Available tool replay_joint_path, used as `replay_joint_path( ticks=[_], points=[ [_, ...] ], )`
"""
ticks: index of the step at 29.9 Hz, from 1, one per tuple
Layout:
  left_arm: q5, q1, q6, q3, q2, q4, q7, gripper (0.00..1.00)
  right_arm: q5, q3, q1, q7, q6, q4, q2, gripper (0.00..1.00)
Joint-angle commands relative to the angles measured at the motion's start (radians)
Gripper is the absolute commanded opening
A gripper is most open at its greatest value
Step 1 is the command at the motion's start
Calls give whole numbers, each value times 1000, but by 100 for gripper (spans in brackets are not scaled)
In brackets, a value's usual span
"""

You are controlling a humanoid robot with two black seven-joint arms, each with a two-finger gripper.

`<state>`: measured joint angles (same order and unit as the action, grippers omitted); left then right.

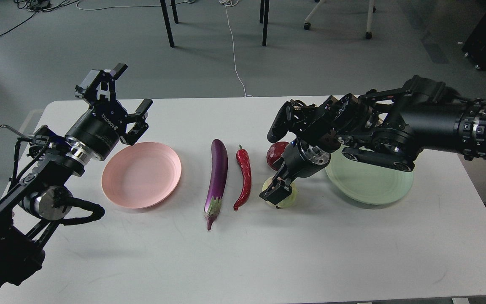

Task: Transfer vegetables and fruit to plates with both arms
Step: 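Close the right gripper on the peach and lift it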

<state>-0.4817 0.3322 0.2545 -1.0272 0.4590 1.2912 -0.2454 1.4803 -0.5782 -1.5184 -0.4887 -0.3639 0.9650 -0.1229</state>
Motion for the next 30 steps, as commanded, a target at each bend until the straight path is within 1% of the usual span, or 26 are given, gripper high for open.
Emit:
replay_joint_path(
  ticks=[1, 5, 13, 18, 20, 21, 24, 26, 29, 30],
  points=[
    [0, -2, 3, -1, 0, 13, -6, 99, 2, -5, 15, 0, 3, -32, 17, 98],
    [0, -2, 3, -1, 0, 16, -6, 99, 0, -41, 20, 0, 43, -58, 45, 98],
    [0, -8, 3, -14, 1, 20, -6, 99, 0, -61, 35, 0, 51, -68, 52, 98],
    [0, -18, 3, -16, 1, 20, -6, 99, 0, -68, 41, 0, 54, -68, 54, 94],
    [0, -21, 3, -17, 1, 20, -6, 99, 0, -81, 41, 0, 62, -68, 54, 91],
    [0, -22, 5, -17, 1, 20, -6, 99, 0, -87, 41, 0, 68, -68, 54, 89],
    [0, -22, 5, -17, 1, 22, -6, 99, 0, -107, 41, 0, 72, -68, 57, 74],
    [0, -22, 5, -17, 1, 22, -6, 99, 0, -112, 41, 0, 72, -68, 57, 63],
    [0, -22, 5, -17, 1, 22, -6, 99, 0, -112, 32, 0, 74, -62, 54, 41],
    [0, -22, 5, -17, 3, 22, -6, 99, -2, -111, 23, 0, 74, -58, 51, 37]
  ],
)
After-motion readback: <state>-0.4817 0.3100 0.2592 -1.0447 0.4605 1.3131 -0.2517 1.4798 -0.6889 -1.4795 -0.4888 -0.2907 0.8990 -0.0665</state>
